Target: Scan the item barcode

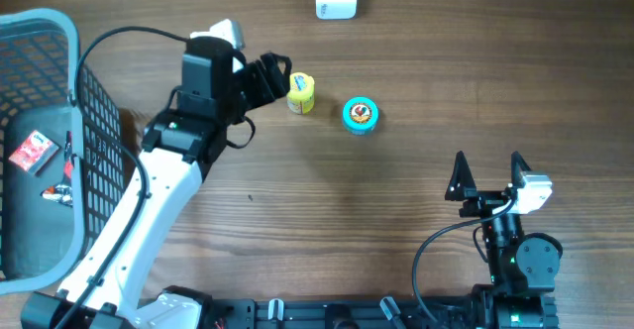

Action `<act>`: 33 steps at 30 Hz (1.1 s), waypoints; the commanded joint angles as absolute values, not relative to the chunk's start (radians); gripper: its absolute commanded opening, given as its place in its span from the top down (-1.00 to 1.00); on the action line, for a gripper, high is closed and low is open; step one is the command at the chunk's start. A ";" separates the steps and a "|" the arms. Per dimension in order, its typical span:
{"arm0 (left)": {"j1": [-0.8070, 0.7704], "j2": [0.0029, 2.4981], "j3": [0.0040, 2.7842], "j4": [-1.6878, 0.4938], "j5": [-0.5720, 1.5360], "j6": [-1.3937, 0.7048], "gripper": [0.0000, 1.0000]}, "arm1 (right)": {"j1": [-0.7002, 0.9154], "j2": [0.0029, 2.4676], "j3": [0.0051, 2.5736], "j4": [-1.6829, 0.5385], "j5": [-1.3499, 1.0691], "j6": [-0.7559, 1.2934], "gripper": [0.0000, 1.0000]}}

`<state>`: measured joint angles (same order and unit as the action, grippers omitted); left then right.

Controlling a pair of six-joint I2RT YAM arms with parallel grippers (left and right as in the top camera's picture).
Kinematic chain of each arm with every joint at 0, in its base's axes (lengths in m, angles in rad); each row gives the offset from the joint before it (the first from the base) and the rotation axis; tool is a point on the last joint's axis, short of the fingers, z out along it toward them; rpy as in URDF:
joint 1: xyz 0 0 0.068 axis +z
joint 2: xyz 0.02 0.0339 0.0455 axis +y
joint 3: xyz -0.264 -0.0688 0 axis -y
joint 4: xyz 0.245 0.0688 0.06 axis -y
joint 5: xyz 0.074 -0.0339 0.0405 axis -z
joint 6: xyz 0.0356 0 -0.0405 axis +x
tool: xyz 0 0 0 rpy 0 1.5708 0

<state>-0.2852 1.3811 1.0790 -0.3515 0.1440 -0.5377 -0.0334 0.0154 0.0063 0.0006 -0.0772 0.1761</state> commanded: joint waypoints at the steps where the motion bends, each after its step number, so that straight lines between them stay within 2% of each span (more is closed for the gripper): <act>1: -0.315 1.380 1.089 -0.419 0.084 -0.418 -0.64 | -0.029 0.010 0.005 0.002 -0.070 0.184 -1.00; 16: -0.377 1.229 1.089 -0.521 0.060 -0.349 -0.93 | -0.029 0.010 0.005 0.002 -0.070 0.184 -1.00; 33: -0.374 1.056 1.089 -0.511 -0.068 -0.434 -0.98 | -0.029 0.010 0.005 0.002 -0.070 0.184 -1.00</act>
